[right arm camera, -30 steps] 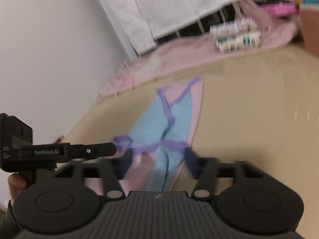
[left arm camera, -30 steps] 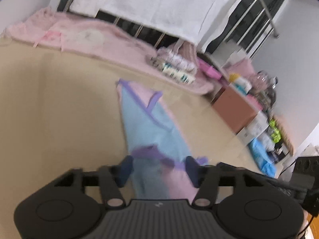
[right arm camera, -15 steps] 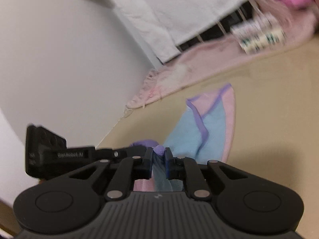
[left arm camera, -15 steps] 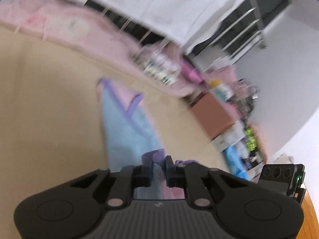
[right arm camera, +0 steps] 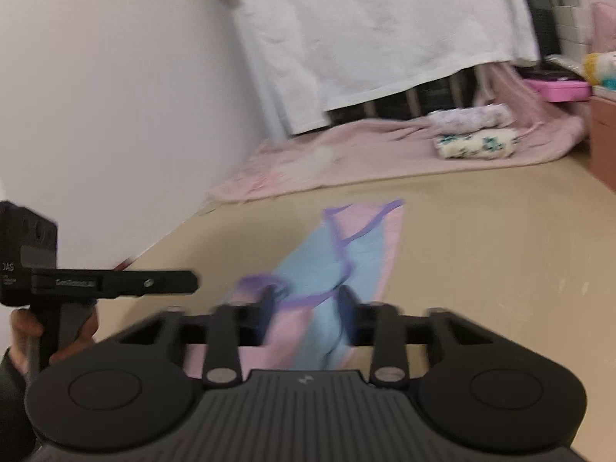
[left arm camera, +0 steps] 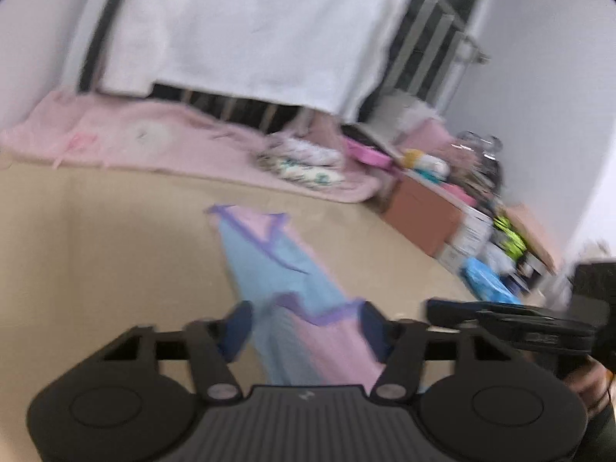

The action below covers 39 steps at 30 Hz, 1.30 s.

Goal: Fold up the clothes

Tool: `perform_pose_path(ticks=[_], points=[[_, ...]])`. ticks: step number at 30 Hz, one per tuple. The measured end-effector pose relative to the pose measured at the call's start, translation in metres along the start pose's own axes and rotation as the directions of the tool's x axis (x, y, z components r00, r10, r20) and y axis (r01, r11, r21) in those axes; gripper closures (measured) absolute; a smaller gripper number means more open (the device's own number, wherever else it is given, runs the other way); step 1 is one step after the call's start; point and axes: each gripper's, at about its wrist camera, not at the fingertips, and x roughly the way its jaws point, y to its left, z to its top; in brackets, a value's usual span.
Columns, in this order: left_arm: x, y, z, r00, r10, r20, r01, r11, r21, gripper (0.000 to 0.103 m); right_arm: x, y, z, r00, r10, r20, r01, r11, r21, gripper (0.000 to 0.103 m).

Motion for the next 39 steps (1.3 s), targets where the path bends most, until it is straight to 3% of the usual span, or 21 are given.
perform_pose_path(ticks=[3, 5, 8, 11, 14, 16, 19, 21, 24, 29, 32, 34, 36, 39], points=[[0.013, -0.02, -0.016, 0.996, 0.033, -0.084, -0.026, 0.996, 0.083, 0.07, 0.015, 0.012, -0.022, 0.993, -0.032, -0.114, 0.027, 0.999, -0.047, 0.091], [0.024, -0.023, -0.025, 0.987, 0.072, -0.143, -0.057, 0.992, 0.109, 0.079, 0.018, 0.017, -0.036, 0.988, -0.087, -0.128, 0.076, 0.993, -0.089, 0.092], [0.022, -0.027, -0.033, 0.986, 0.065, -0.154, -0.047, 0.992, 0.118, 0.078, 0.008, 0.02, -0.041, 0.981, -0.129, -0.141, 0.111, 0.986, -0.127, 0.091], [0.018, -0.031, -0.033, 0.986, 0.047, -0.159, -0.024, 0.989, 0.143, 0.075, 0.0, 0.022, -0.037, 0.985, -0.118, -0.129, 0.1, 0.985, -0.137, 0.09], [0.008, -0.025, -0.02, 0.996, 0.034, -0.078, -0.024, 0.991, 0.128, 0.066, -0.005, 0.022, -0.025, 0.995, -0.091, -0.046, 0.083, 0.985, -0.151, 0.09], [0.01, -0.021, -0.005, 0.999, 0.026, -0.033, -0.022, 0.991, 0.132, 0.066, 0.0, 0.02, -0.017, 0.998, -0.068, -0.011, 0.065, 0.986, -0.152, 0.09], [0.033, -0.019, 0.005, 0.997, 0.045, -0.064, -0.034, 0.987, 0.159, 0.073, 0.004, 0.03, -0.028, 1.0, -0.003, -0.006, 0.001, 0.968, -0.25, 0.09], [0.049, -0.016, 0.002, 0.992, 0.067, -0.105, -0.047, 0.982, 0.184, 0.09, 0.003, 0.041, -0.045, 0.999, 0.012, -0.035, -0.023, 0.935, -0.353, 0.09], [0.06, -0.015, -0.009, 0.989, 0.068, -0.129, -0.04, 0.977, 0.21, 0.09, -0.009, 0.042, -0.071, 1.0, -0.003, -0.019, -0.005, 0.919, -0.395, 0.086], [0.051, -0.011, -0.012, 0.992, 0.058, -0.114, -0.034, 0.978, 0.204, 0.088, -0.037, 0.026, -0.075, 0.999, 0.004, 0.032, 0.006, 0.959, -0.282, 0.073], [0.023, -0.014, -0.008, 0.998, -0.029, -0.063, 0.041, 0.977, 0.21, 0.079, -0.042, 0.032, -0.066, 0.995, 0.046, 0.085, -0.017, 0.952, -0.305, 0.069], [0.002, -0.019, -0.011, 0.993, -0.11, -0.037, 0.115, 0.963, 0.243, 0.075, -0.035, 0.038, -0.061, 0.993, 0.076, 0.088, -0.043, 0.943, -0.329, 0.068], [-0.01, -0.027, -0.023, 0.986, -0.154, -0.059, 0.165, 0.939, 0.302, 0.073, -0.022, 0.042, -0.063, 0.995, 0.086, 0.057, -0.06, 0.932, -0.357, 0.068], [-0.008, -0.04, -0.05, 0.991, -0.09, -0.104, 0.124, 0.905, 0.407, 0.075, -0.007, 0.045, -0.072, 0.997, 0.071, 0.007, -0.063, 0.919, -0.389, 0.067]])
